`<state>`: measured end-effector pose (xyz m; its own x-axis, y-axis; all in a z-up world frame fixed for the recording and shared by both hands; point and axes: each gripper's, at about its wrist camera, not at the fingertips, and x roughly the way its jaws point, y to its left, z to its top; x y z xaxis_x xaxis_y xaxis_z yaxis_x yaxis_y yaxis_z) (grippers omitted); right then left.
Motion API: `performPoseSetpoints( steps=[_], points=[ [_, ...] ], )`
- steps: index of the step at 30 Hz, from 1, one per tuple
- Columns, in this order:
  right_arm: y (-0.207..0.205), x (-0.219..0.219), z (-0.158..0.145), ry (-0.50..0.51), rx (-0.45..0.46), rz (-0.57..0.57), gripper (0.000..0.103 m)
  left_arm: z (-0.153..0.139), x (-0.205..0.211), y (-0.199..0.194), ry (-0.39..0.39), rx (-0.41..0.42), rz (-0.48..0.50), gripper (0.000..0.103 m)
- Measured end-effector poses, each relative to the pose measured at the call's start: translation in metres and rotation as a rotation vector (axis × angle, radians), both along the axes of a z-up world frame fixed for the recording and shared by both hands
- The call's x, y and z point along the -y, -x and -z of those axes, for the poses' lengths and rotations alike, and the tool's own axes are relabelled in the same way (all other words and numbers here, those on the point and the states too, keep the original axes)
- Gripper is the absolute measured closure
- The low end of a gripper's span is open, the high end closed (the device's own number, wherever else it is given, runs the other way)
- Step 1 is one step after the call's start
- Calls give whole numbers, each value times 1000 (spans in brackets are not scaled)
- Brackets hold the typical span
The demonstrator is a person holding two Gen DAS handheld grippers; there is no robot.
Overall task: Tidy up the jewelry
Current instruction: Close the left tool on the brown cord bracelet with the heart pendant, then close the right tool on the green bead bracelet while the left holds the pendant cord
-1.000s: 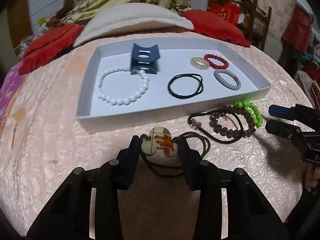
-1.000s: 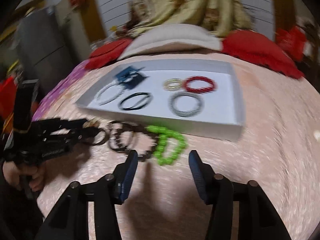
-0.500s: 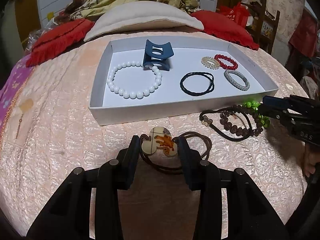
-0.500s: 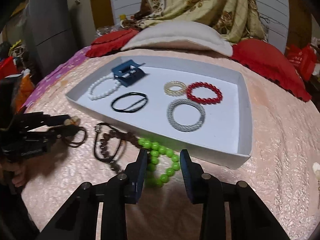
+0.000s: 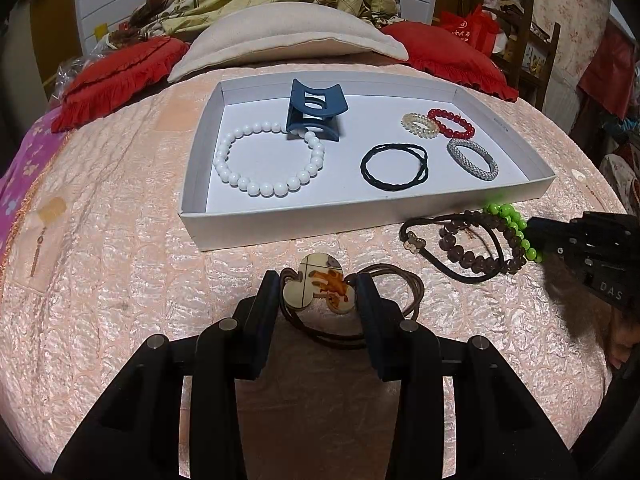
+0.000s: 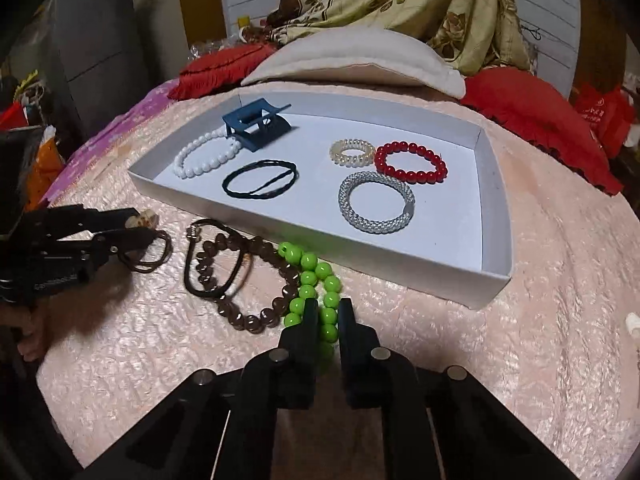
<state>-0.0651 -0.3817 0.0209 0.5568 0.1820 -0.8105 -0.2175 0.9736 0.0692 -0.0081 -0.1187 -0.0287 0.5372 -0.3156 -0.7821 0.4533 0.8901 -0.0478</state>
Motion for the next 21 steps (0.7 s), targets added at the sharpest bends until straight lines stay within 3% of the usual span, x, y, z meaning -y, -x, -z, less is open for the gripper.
performPoseSetpoints(
  steps=[13,21],
  points=[
    [4,-2,-5,33,14,2,94,-3,-3,1,26,3,-2,65],
    [41,9,-42,-67,193,38,94,-22,-9,14,113,64,19,65]
  ],
)
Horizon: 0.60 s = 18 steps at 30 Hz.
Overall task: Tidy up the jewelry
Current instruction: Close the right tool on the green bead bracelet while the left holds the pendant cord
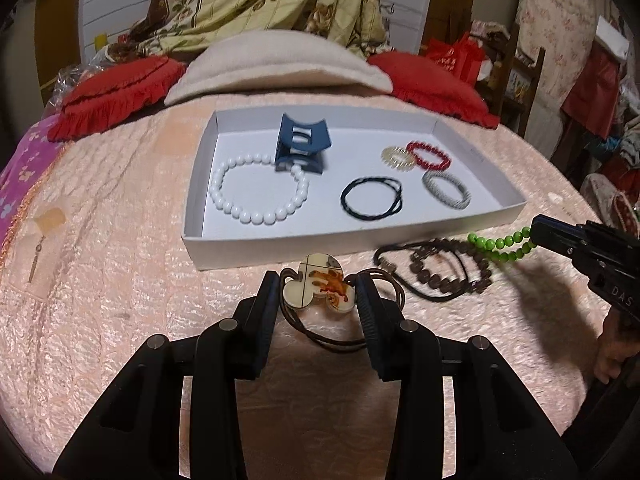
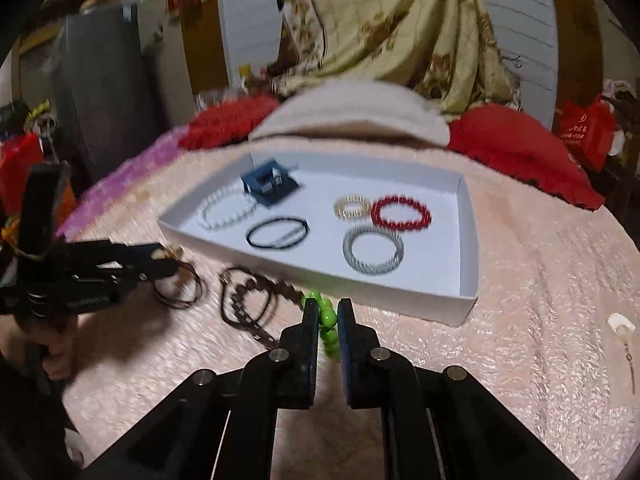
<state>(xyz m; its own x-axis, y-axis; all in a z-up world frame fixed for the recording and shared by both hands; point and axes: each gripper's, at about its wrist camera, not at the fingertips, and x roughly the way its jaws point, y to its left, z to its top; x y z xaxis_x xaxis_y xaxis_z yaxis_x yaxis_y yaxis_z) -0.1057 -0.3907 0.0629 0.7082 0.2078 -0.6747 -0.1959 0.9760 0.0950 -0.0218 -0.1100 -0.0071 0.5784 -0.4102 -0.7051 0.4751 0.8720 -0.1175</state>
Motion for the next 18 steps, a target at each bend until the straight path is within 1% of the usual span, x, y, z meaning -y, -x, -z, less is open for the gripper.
performPoseSetpoints(
  steps=[3,5,7,10,18],
  points=[
    [7,-1,-5,-19,28,14,94,-3,-1,5,5,18,-3,65],
    [6,-4,-3,-22,16,24,94,-3,-3,9,1,25,-12,65],
    [3,-7,4,-7,-11,42,94,0,-5,13,-9,28,-24,65],
    [0,-11,10,16,-28,60,94,4,-8,15,-21,30,-43,65],
    [0,-15,16,53,-34,60,94,8,-18,15,-15,24,-88,65]
  ],
)
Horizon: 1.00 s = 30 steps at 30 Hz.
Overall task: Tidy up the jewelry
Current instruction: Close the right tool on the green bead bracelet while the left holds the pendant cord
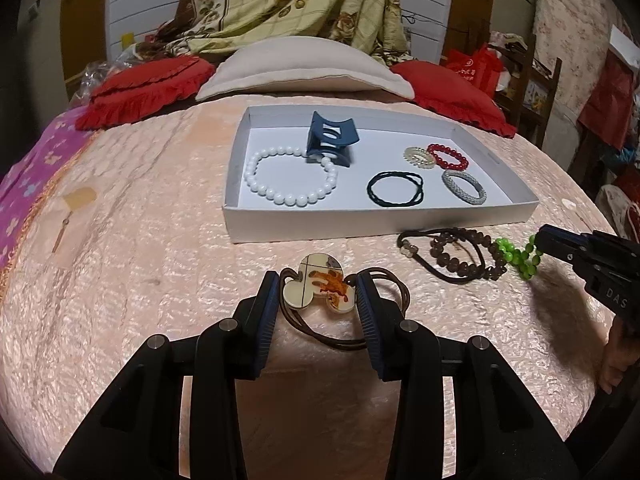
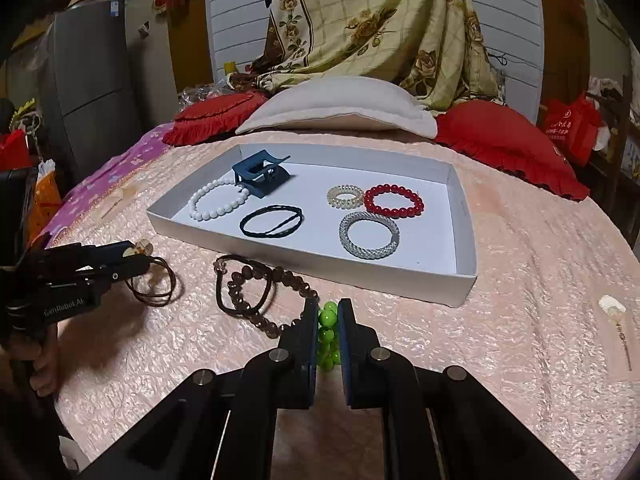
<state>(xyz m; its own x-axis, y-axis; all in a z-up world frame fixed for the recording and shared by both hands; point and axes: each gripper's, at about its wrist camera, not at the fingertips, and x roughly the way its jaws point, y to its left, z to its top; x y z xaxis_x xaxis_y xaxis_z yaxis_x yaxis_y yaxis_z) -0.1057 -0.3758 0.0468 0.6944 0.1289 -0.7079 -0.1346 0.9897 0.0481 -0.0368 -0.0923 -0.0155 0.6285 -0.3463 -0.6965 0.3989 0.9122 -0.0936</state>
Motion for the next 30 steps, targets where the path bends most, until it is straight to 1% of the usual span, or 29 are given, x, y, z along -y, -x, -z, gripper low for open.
performPoseSetpoints(
  steps=[6,15,22,30],
  points=[
    [1,7,0,1,-8,19,94,1,-1,-1,4,-9,-4,65],
    [1,5,2,14,-10,12,94,2,0,-1,4,-14,-4,66],
    [2,5,2,25,-9,10,95,6,3,0,-25,-16,-20,65],
    [1,3,2,27,-3,13,94,6,3,0,-30,-14,-28,65]
  ],
)
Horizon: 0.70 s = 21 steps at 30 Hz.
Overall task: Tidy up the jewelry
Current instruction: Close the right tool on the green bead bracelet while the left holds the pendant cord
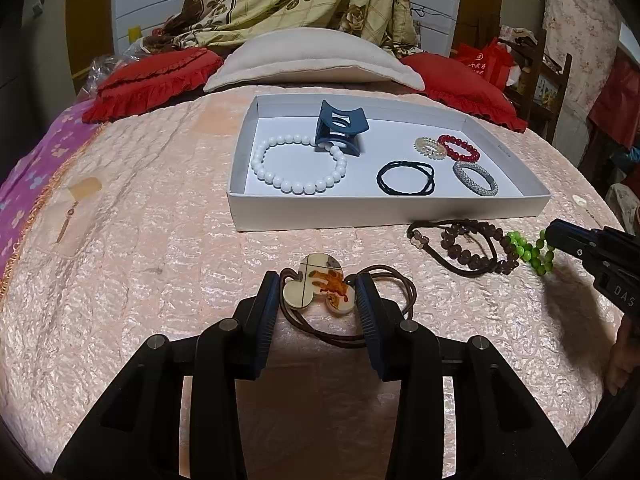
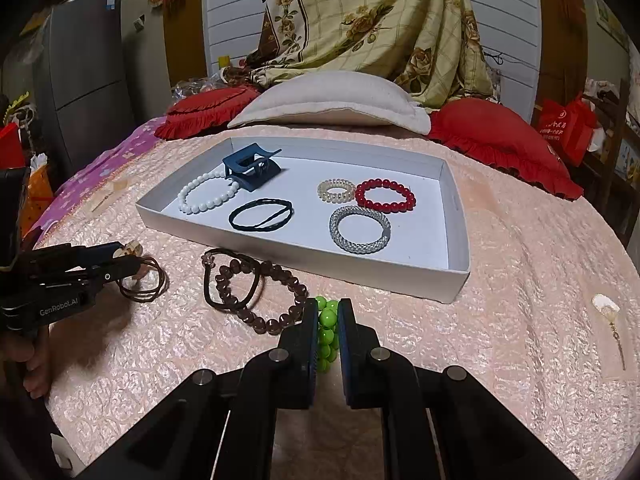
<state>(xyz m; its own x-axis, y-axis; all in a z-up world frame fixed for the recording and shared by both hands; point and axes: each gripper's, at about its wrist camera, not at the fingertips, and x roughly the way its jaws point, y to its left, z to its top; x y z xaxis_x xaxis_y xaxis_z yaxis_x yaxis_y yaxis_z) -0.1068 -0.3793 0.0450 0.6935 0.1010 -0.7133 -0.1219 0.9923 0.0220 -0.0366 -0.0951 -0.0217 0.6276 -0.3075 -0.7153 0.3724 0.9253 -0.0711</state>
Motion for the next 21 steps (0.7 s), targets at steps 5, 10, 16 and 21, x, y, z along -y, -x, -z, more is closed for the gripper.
performPoseSetpoints(
  steps=[5,10,16,21],
  points=[
    [2,1,-5,-15,27,4,94,0,0,0,0,1,-1,65],
    [3,3,-10,-25,50,4,94,0,0,0,0,0,-3,65],
    [5,6,-16,-43,69,6,94,-2,-1,0,7,6,-5,65],
    [8,16,-31,-93,119,16,94,-22,-9,3,77,47,1,65]
  ],
)
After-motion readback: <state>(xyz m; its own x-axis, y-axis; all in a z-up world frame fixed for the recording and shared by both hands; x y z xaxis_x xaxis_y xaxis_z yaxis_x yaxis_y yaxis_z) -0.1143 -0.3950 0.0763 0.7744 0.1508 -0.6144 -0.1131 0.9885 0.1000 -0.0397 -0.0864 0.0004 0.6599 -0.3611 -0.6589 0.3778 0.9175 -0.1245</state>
